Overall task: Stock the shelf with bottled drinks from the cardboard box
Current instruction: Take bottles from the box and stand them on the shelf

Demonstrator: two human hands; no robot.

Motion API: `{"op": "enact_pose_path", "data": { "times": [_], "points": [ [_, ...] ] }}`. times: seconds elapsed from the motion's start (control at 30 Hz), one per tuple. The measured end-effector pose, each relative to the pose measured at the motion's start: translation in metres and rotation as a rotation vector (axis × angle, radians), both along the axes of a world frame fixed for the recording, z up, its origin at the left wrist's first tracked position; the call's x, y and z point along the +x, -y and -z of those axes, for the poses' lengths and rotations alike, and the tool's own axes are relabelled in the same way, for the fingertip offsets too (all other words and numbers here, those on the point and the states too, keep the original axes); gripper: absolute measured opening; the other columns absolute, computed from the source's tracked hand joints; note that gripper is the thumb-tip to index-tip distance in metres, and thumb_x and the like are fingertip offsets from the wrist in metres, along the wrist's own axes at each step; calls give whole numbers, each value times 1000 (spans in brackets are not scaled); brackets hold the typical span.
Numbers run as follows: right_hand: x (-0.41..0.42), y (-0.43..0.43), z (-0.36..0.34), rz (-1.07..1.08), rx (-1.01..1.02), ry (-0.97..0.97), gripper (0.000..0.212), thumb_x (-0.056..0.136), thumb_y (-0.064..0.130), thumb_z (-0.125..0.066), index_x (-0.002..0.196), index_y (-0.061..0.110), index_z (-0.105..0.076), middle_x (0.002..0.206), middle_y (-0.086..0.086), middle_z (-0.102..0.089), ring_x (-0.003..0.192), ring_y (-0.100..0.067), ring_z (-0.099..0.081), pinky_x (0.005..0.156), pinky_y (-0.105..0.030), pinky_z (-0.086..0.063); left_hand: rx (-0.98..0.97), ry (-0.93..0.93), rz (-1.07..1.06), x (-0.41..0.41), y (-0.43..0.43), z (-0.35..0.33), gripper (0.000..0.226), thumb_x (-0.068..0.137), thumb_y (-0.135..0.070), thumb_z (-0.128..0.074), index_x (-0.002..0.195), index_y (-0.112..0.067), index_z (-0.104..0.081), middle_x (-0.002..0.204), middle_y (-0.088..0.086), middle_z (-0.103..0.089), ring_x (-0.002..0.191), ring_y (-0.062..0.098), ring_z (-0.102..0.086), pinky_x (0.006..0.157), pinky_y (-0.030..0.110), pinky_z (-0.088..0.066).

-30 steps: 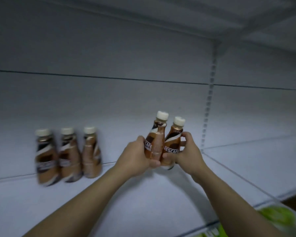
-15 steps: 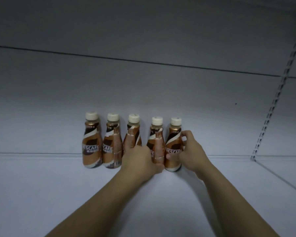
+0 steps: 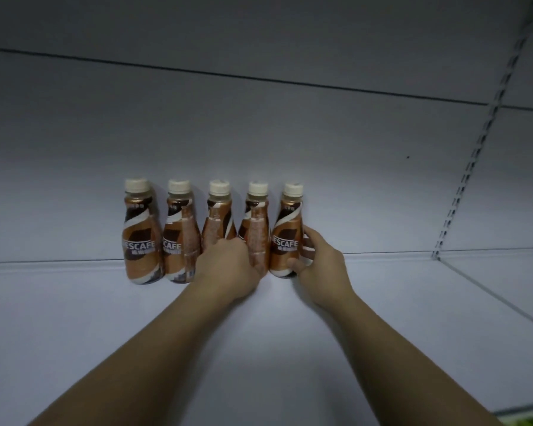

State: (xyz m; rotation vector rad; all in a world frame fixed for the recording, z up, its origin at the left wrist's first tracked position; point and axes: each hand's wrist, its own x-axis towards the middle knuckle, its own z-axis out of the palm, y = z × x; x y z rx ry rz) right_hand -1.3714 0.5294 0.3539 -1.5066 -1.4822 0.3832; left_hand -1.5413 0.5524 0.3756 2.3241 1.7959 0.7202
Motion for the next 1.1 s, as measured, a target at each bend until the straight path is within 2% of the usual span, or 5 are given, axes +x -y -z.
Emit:
{"op": "enact_pose_path", "data": {
  "times": [0.13, 0.3, 0.4, 0.6, 1.1],
  "points": [
    [-1, 5, 0, 27, -90, 123, 60, 87, 24, -66, 141, 29, -40, 129, 2, -63, 117, -21, -60, 96, -35, -46, 31, 4, 4, 2, 6, -1, 26, 84, -43, -57, 70, -21, -56, 68, -1, -60, 66, 19, -59, 65, 34, -53],
    [18, 39, -21, 115, -199, 220, 94, 80, 53, -68, 152, 20, -18, 151, -6, -40, 137, -26, -39, 110, -43, -34, -12, 129, 95, -5, 19, -7, 35, 84, -45, -58, 66, -16, -61, 63, -1, -63, 67, 22, -64, 64, 33, -52],
    [44, 82, -35, 197, -151, 321, 90, 79, 55, -67, 151, 27, -21, 149, -3, -42, 135, -24, -39, 111, -43, -31, 118, 206, 240, 16, 37, -10, 25, 79, -47, -64, 90, -25, -67, 77, -10, -69, 75, 12, -64, 74, 35, -53],
    [111, 194, -48, 430, -117, 476, 80, 82, 57, -62, 149, 34, -25, 151, -3, -39, 135, -26, -38, 111, -49, -30, 235, 103, 640, 100, 102, -21, 53, 79, -53, -62, 125, -29, -53, 125, -5, -59, 111, 15, -56, 88, 33, -46],
    [221, 455, 43, 992, -313, 164, 86, 81, 53, -66, 150, 23, -25, 152, -6, -39, 136, -28, -40, 106, -46, -39, -26, 9, 1278, 306, 312, 45, 61, 78, -45, -68, 130, -19, -52, 131, 5, -57, 119, 21, -53, 95, 33, -44]
  ]
}}
